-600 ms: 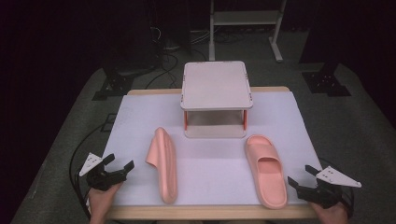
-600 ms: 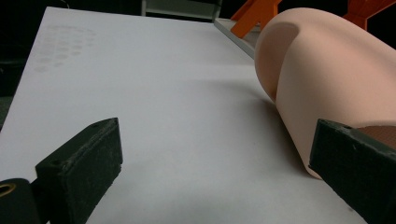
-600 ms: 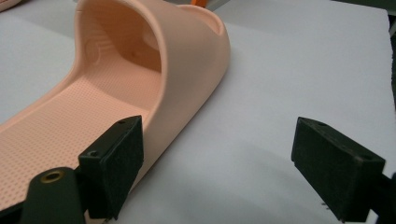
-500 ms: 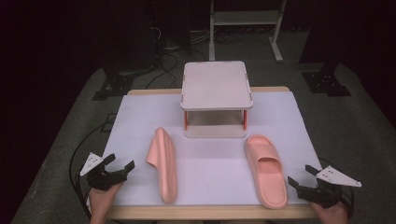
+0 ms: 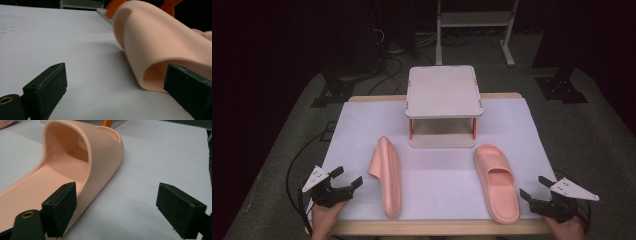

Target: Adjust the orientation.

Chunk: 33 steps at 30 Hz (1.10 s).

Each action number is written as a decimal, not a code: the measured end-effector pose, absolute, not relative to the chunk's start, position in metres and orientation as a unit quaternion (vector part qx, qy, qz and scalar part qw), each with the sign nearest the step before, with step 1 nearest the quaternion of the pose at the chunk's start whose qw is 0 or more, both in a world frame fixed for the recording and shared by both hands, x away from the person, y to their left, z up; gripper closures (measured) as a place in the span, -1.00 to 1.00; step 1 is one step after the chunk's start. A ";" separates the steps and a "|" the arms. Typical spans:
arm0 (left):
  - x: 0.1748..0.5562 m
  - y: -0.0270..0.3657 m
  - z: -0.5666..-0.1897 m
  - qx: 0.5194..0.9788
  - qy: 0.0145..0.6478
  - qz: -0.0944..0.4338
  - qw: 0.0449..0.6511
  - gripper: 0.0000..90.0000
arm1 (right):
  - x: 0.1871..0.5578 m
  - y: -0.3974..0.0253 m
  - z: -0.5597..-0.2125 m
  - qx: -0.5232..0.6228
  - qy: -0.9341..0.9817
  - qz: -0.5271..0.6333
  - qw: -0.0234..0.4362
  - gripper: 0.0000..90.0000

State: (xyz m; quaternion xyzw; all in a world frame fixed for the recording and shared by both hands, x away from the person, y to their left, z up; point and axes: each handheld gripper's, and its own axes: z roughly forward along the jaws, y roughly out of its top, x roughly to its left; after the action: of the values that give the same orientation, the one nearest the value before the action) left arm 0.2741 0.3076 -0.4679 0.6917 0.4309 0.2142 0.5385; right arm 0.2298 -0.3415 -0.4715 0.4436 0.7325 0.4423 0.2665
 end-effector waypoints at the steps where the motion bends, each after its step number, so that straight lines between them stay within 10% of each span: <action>1: 0.274 0.305 -0.468 0.696 0.426 0.213 0.538 -0.87 | 0.230 -0.341 -0.471 0.443 0.733 0.443 0.267 -0.64; 10: 0.275 0.290 -0.470 0.719 0.400 0.208 0.529 -0.69 | 0.231 -0.339 -0.470 0.439 0.734 0.443 0.268 -0.63; 33: 0.297 0.260 -0.465 0.749 0.425 0.197 0.468 0.71 | 0.234 -0.332 -0.468 0.429 0.739 0.442 0.272 -0.63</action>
State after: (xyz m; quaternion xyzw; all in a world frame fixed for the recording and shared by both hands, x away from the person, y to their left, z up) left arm 0.2973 0.2602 -0.4646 0.7495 0.4246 0.1969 0.4682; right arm 0.2339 -0.3324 -0.4685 0.4291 0.7394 0.4418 0.2719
